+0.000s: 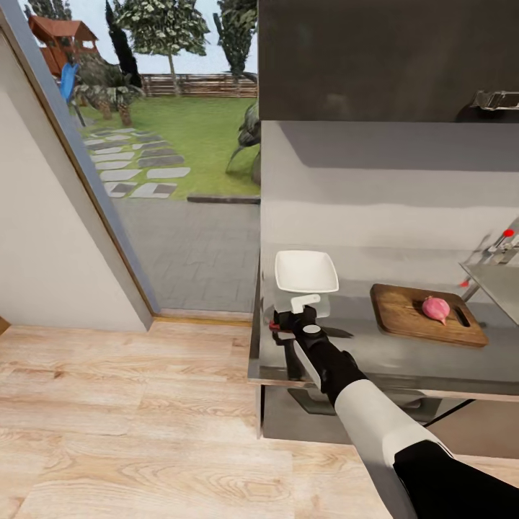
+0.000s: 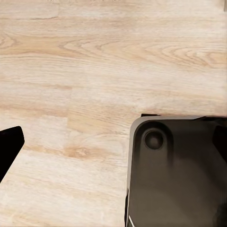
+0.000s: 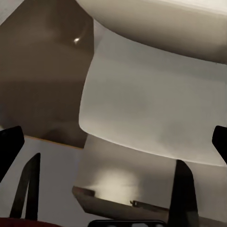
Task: In the kitchen, take the Vidalia onion out of the sink, dice it on the chopping board with the paring knife, put the diced onion into the bowl on the countertop, then place both the paring knife and the chopping board into the sink.
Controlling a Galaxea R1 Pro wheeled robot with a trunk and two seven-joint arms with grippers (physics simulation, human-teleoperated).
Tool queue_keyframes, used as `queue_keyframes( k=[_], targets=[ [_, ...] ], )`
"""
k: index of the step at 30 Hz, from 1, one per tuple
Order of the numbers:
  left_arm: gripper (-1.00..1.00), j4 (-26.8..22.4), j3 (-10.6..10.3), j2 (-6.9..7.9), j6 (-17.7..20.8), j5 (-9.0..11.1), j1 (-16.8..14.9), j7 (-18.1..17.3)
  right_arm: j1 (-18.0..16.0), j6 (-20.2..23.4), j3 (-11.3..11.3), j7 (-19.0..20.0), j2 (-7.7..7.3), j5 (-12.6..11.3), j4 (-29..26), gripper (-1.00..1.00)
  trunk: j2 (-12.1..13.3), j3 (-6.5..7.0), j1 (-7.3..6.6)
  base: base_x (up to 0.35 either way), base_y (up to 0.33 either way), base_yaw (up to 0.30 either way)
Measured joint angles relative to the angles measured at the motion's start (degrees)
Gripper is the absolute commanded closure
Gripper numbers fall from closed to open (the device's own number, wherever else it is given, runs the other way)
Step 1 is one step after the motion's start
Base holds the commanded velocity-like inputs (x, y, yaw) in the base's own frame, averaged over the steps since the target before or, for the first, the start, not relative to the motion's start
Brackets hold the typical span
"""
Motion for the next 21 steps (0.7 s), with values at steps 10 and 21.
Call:
queue_keyframes(
  k=[10, 21],
  targets=[
    [-1.00, 0.0, 0.0, 0.00, 0.0, 0.0, 0.0, 0.0, 0.0, 0.2, 0.0, 0.0, 0.00, 0.0, 0.1, -1.00, 0.0, 0.00, -0.02, 0.121, 0.088, 0.000],
    [-1.00, 0.0, 0.0, 0.00, 0.0, 0.0, 0.0, 0.0, 0.0, 0.4, 0.0, -0.2, 0.00, 0.0, 0.0, -1.00, 0.0, 0.00, 0.00, 0.133, 0.103, 0.000]
  ],
)
